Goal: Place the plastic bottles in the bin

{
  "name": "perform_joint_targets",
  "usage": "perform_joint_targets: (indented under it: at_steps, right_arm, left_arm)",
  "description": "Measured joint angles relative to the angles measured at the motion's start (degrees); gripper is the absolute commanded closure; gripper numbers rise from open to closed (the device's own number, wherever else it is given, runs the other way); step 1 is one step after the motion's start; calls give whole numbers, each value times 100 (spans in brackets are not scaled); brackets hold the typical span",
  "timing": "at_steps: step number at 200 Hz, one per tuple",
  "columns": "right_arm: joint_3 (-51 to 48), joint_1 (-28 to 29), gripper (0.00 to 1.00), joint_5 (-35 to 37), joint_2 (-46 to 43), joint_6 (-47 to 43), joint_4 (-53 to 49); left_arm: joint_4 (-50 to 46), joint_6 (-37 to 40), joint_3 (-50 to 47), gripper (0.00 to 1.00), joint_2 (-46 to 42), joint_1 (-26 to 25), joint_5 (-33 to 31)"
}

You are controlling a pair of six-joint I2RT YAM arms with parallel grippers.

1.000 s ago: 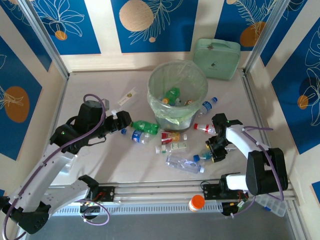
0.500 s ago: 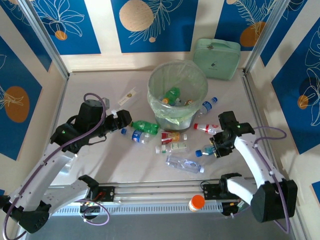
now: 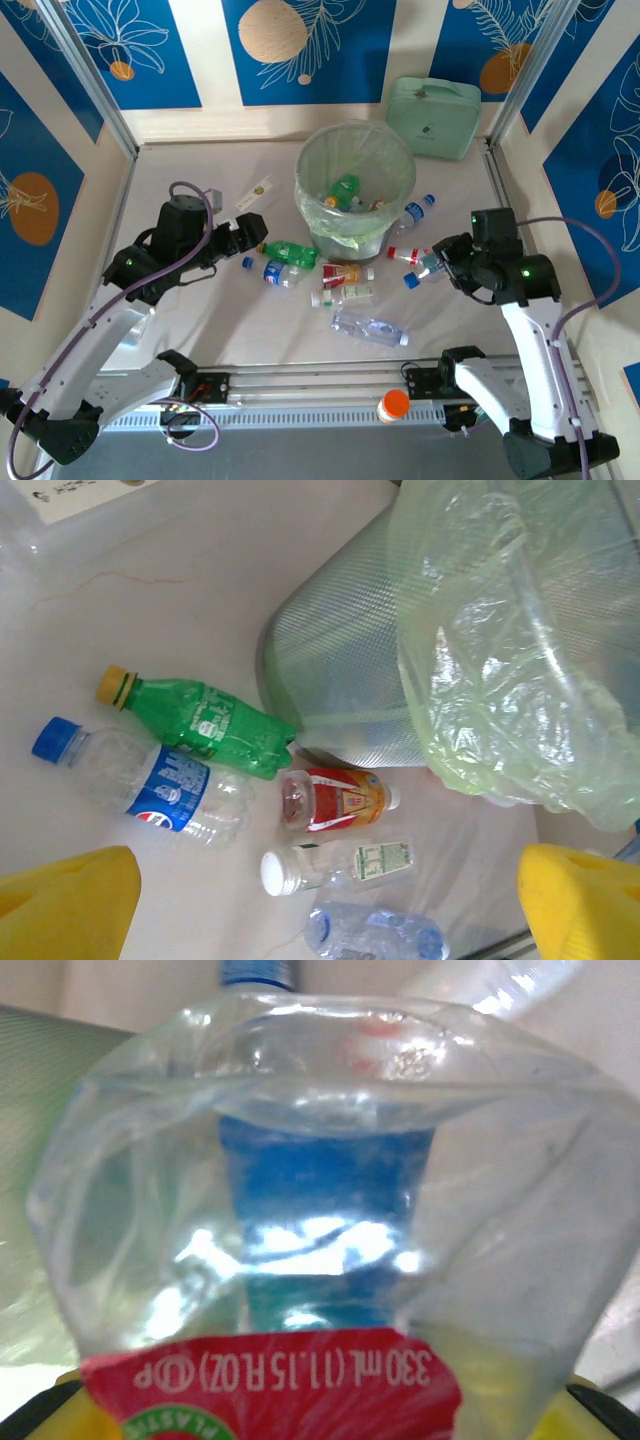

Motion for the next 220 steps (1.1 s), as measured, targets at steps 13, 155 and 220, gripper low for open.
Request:
perform_joint_targets:
  at_steps: [13,155,220]
  right_arm:
    - [297,0,60,-87,-13,-271,31]
    - [3126,343,62,-1008,1517,-2081,1486]
    - [4656,892,61,-739,3180,-2618,1818]
  left_arm:
    - [83,2,26,4,24,0,72]
    - [1307,254,203,4,57,0,785]
    - [1300,326,203,4,59,0,651]
